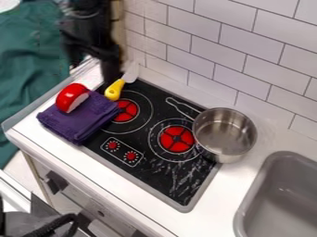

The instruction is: Remove the red object from the silver dish and put it on the purple cloth on the left side

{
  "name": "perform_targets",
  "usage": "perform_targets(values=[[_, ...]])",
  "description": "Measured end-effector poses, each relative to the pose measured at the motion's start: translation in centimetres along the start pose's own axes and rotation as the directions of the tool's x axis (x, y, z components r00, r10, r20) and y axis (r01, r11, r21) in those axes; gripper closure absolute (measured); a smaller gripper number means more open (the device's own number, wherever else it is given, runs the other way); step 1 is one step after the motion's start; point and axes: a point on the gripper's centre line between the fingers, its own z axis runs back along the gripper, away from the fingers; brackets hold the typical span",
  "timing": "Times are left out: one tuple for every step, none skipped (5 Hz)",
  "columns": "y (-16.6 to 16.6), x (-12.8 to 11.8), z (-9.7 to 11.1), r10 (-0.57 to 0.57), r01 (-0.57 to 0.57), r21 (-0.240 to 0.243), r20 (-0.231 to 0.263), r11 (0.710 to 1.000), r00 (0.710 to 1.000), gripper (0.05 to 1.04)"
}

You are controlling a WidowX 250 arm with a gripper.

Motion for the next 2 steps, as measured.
perform_targets(values=[[-3.2,0.5,0.3,0.045,-0.046,-0.048,-0.010,0.998,0.999,0.075],[-4.8,0.5,0.4,0.088,-0.089,-0.087,-0.017,0.992,0.996,0.075]])
